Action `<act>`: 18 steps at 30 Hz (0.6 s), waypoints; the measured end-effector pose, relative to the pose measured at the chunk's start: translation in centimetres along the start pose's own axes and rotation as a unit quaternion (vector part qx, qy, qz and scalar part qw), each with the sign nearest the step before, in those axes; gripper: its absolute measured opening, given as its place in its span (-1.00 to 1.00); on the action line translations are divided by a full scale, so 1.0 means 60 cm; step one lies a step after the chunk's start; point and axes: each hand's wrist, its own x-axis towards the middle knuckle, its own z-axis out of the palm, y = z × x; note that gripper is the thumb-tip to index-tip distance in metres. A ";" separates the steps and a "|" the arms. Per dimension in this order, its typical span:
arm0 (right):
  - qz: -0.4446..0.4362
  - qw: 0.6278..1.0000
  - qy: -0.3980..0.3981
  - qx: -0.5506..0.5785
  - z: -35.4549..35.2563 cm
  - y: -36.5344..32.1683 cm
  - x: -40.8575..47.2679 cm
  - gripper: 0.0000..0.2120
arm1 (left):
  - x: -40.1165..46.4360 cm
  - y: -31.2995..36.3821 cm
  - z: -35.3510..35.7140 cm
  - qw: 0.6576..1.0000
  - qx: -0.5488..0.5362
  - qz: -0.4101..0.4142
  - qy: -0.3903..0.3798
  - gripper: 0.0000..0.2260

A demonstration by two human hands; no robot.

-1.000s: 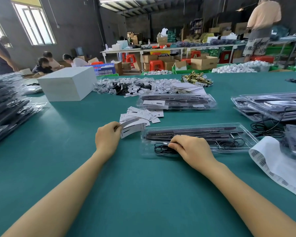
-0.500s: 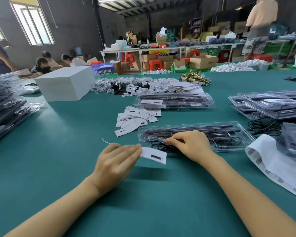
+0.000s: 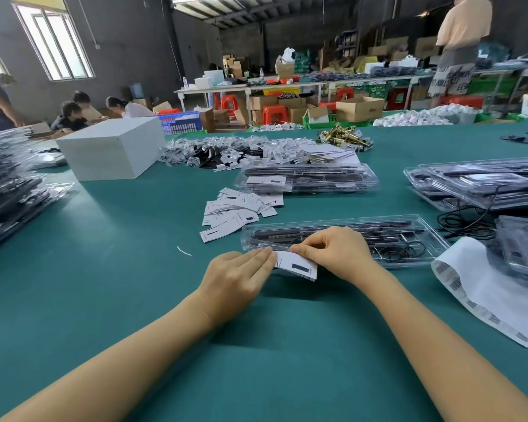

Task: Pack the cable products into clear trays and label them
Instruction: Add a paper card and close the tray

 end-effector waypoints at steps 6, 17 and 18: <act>0.017 1.000 -0.004 0.026 0.001 0.001 0.000 -0.69 | -0.004 0.000 0.006 0.999 0.044 -0.001 -0.001 -0.81; 0.017 0.999 0.004 0.041 0.000 -0.001 -0.002 -0.71 | 0.016 0.016 0.008 0.997 0.026 -0.051 0.053 -0.87; 0.019 0.999 0.001 0.043 -0.001 -0.001 -0.002 -0.71 | 0.018 0.016 0.008 0.997 0.028 -0.047 0.046 -0.86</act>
